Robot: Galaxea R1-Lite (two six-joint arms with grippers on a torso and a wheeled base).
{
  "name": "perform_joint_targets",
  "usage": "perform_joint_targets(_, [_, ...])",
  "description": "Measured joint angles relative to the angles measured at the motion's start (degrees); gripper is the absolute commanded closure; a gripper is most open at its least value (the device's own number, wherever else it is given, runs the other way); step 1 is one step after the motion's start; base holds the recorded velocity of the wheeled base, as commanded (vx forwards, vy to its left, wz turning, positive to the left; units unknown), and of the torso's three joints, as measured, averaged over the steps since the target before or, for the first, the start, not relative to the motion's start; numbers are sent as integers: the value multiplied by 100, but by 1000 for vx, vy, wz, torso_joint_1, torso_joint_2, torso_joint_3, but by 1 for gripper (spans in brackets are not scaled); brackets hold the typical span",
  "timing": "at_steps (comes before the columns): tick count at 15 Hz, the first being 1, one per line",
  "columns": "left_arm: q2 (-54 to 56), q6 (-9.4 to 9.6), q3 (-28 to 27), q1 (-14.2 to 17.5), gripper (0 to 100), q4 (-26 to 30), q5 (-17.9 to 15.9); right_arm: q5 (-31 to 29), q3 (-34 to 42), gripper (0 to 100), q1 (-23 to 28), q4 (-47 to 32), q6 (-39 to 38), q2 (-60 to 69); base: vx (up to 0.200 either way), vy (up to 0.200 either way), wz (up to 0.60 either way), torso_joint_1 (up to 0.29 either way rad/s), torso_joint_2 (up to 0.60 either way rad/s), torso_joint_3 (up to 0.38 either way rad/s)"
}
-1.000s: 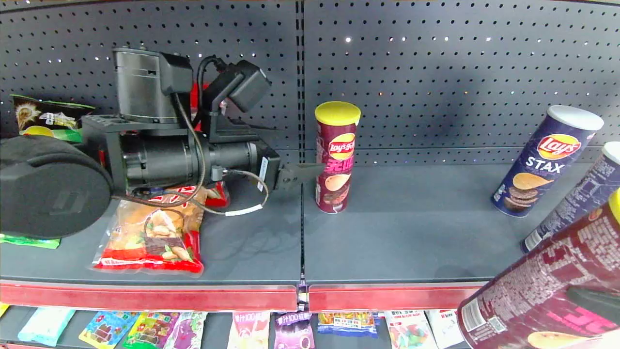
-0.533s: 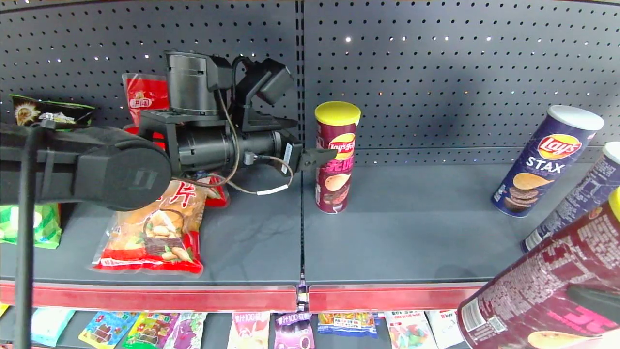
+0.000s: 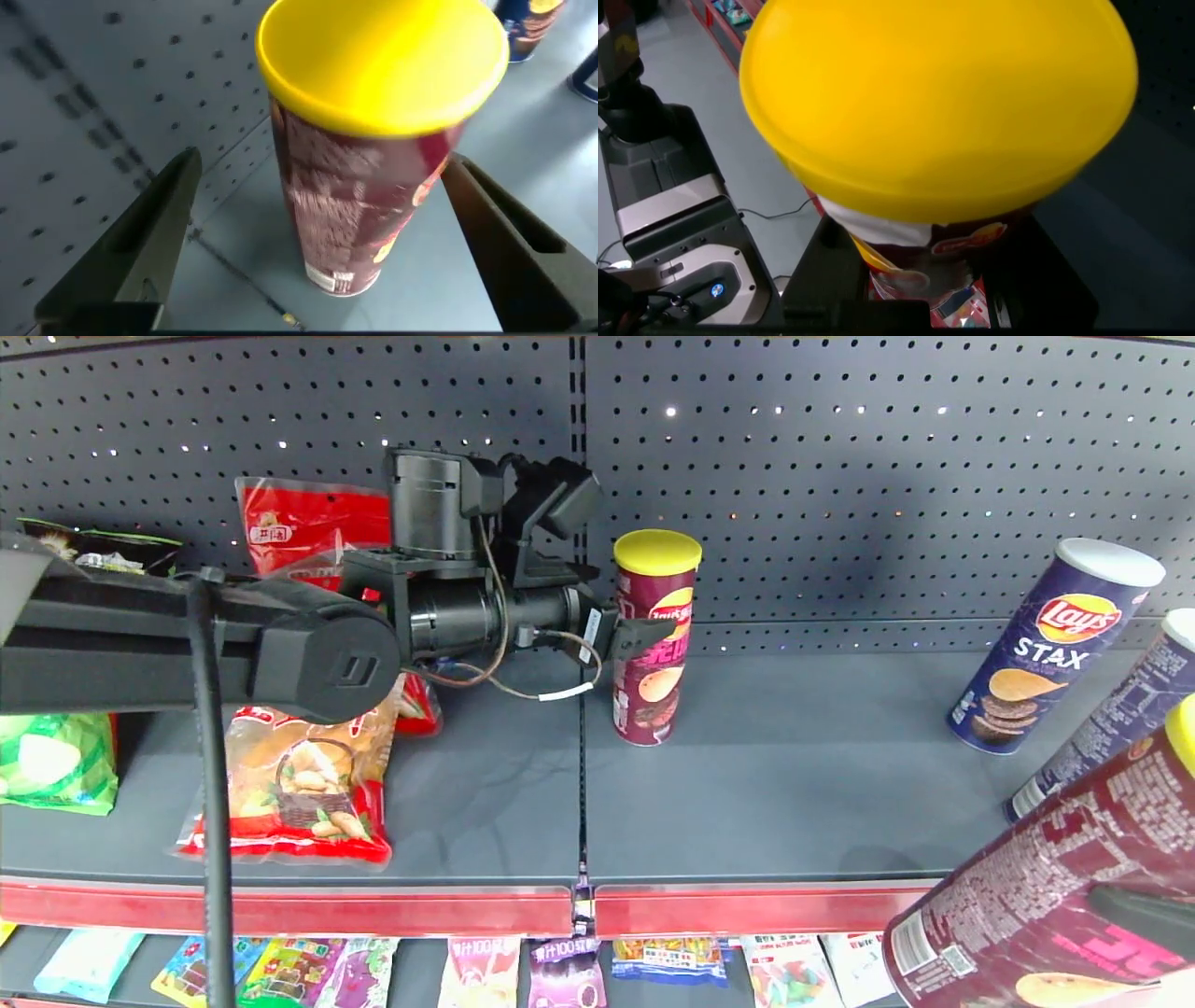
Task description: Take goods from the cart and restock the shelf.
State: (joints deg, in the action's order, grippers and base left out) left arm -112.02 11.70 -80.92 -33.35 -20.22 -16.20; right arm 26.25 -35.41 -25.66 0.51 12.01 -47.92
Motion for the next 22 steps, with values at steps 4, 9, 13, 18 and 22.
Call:
perform_joint_targets(4, [-91,-10,-50,-104,0,4,4,2,9,100,4,0,-5,0,0,0,0,0,0,0])
perform_joint_targets(9, [-123,-84,-102,-291,0,11,301,2,17,100,0,0,-7,0,0,0,0,0,0,0])
perform_joint_targets(13, [-315,-449,-466,-405,0,0,731,-6,17,100,1,0,-112,24,0,0,0,0,0,0])
perform_joint_targets(18, [-535,-479,-658,-512,100,6,767,-9,17,100,1,0,-132,54,0,0,0,0,0,0])
perform_joint_targets(22, [-499,-511,-524,-496,100,6,679,-6,22,100,4,-2,-139,57,0,0,0,0,0,0])
